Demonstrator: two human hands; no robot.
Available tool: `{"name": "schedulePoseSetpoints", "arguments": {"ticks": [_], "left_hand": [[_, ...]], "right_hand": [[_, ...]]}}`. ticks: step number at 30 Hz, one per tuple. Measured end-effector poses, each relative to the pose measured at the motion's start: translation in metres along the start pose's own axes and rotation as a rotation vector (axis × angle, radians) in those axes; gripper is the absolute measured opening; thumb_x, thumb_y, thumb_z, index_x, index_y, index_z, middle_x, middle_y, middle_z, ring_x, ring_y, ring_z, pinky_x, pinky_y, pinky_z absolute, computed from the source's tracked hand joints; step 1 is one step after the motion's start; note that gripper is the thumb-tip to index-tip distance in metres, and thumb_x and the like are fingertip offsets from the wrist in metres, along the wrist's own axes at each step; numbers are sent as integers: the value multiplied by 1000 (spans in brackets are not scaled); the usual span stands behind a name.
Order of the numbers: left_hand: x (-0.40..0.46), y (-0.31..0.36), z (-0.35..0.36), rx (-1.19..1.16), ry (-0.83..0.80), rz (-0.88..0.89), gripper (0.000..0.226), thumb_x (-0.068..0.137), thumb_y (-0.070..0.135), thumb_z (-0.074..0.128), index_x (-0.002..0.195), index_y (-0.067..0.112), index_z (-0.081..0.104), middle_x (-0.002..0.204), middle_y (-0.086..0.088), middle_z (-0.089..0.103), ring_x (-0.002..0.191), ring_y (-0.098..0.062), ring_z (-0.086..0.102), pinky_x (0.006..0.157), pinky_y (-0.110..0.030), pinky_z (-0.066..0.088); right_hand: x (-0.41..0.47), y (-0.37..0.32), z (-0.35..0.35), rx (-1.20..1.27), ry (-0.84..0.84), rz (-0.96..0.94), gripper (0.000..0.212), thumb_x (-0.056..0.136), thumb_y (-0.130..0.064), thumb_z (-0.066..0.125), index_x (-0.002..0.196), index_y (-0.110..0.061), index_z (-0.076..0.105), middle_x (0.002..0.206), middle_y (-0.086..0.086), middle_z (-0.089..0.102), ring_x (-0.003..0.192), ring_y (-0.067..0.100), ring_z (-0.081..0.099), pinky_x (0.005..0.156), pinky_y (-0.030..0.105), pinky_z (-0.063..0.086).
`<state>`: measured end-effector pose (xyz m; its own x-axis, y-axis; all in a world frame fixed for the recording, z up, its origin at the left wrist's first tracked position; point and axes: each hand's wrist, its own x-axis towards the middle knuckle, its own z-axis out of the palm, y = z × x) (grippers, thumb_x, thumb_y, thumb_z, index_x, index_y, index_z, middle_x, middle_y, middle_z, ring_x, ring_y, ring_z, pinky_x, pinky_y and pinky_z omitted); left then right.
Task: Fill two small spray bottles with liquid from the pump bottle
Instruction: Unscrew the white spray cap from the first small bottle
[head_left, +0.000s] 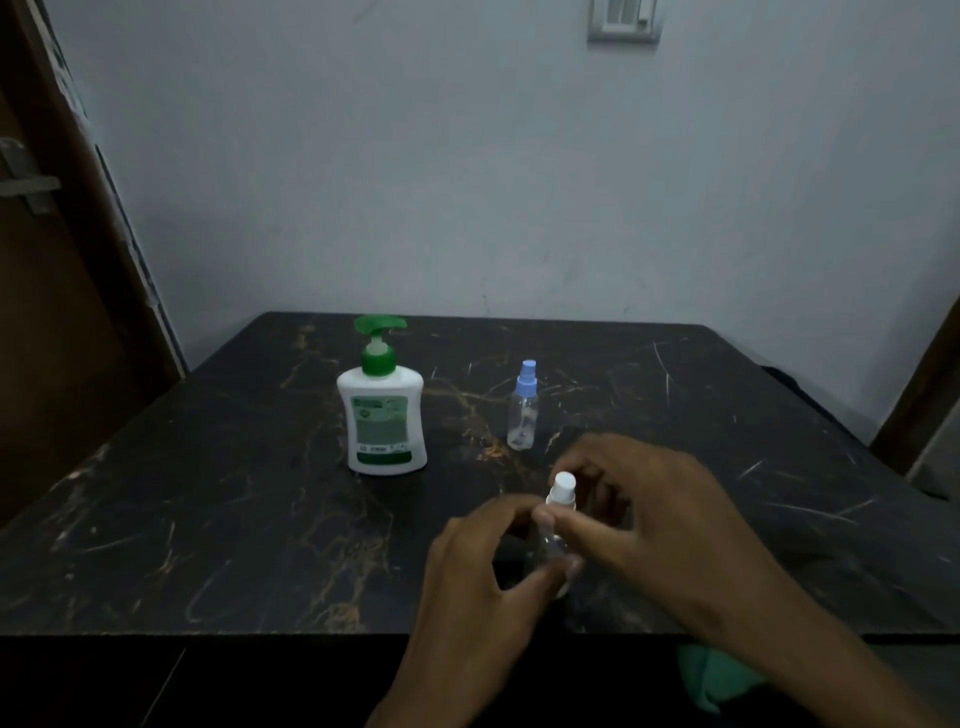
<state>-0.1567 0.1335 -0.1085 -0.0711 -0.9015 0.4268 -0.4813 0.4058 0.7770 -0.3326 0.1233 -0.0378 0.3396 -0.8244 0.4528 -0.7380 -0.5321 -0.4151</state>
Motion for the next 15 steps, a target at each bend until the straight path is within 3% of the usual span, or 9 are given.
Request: {"name": "schedulePoseSetpoints", "arguments": {"ticks": [2,5,7,9,13,15], "left_hand": [[-2,-2,0,-14,-6,0,33,80,36,79,111,44,70,110,29,72,107,-6,69,95,-34,50],[-4,-3,1,-27,-12,-25,31,82,30,82,109,41,71,108,28,73,107,-6,68,92,-16,43],[-4,-5,2,-32,-14,-36,30,82,30,83,106,42,71,107,27,73,107,-6,68,93,-21,46],[-4,-6,3,-38,-13,-47,29,81,32,83,106,42,70,107,26,73,106,-7,68,93,-32,51],[-3,-8,3,-60,-24,-49,29,83,37,81,109,43,70,108,25,73,106,-9,67,91,-37,54],[-3,-10,2,-63,-24,-36,26,83,40,79,107,41,70,106,22,73,105,-9,67,89,-37,54]], "right_hand": [[4,-3,-2,-97,-35,-10,25,83,-60,68,84,-37,60,74,-20,62,75,-2,61,59,15,43],[8,-8,-5,-200,-73,-3,31,81,-64,61,81,-33,59,64,-17,58,66,0,59,57,18,42],[12,-12,-9,-219,-100,6,30,81,-61,63,81,-31,61,63,-15,59,66,2,59,57,18,39],[15,-16,-12,-211,-133,-2,26,84,-54,69,80,-30,62,65,-14,60,67,3,59,57,17,37],[23,-21,-19,-210,-240,-44,12,85,-33,77,82,-34,66,76,-18,66,78,-1,62,60,16,41],[28,-20,-28,-162,-348,-73,25,84,-12,74,85,-37,70,90,-21,69,86,-4,64,72,21,50]]}}
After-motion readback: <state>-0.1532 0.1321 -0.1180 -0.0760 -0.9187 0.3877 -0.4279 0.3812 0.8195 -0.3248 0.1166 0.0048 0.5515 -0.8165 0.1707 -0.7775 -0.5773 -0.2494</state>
